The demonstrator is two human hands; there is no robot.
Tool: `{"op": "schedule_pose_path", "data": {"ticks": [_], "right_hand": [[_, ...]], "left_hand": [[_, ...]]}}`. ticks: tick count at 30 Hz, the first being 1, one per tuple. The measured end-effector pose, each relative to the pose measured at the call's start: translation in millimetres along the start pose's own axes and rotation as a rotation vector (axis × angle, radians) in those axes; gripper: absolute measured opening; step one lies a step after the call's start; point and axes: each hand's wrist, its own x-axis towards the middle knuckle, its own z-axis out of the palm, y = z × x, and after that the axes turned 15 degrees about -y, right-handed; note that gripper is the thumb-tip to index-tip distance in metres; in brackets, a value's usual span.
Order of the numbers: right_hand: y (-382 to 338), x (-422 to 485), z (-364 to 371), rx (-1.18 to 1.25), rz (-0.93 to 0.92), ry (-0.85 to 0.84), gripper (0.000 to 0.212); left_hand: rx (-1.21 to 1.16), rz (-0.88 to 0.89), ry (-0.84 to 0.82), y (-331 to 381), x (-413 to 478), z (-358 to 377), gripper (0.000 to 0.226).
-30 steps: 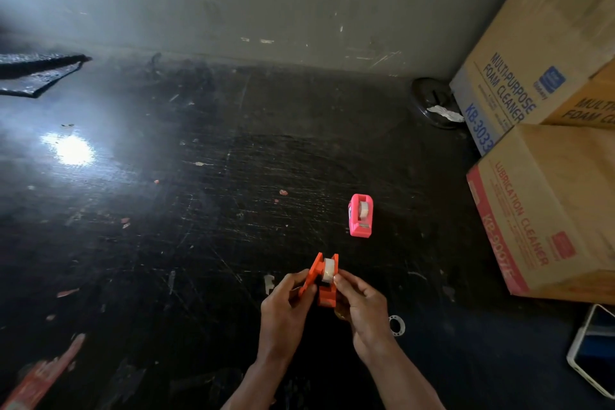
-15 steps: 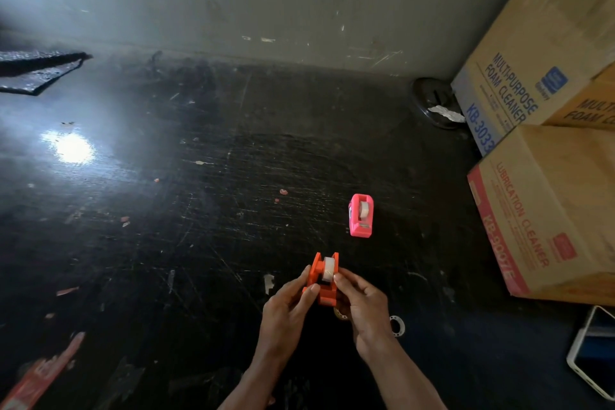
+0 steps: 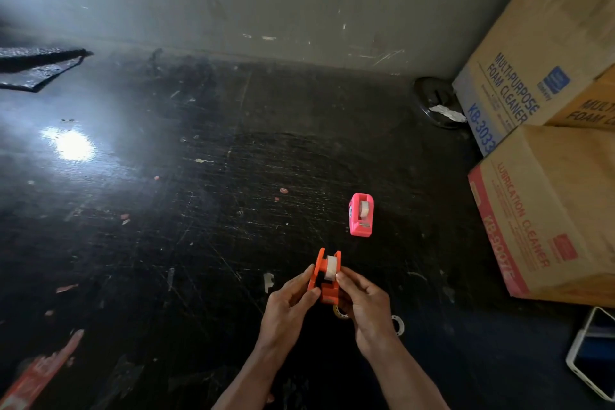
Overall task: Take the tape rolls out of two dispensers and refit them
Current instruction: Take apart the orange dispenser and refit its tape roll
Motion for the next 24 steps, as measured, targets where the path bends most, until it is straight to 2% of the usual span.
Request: {"op": "schedule_pose_path", "data": {"ticks": [6,24], "right_hand": [[-2.7,-1.5,-2.3,0.014,-0.007,-0.001,0.015],[-6.3,-2.7,-1.2,0.014,-0.007,-0.046,0.014]], "left_hand": [[-0.058,0.014,-0.016,3.6,-2.0,3.6,0.049],[-0.205,0.019,-0.036,-6.2,-1.3,9.6,0.040]]}}
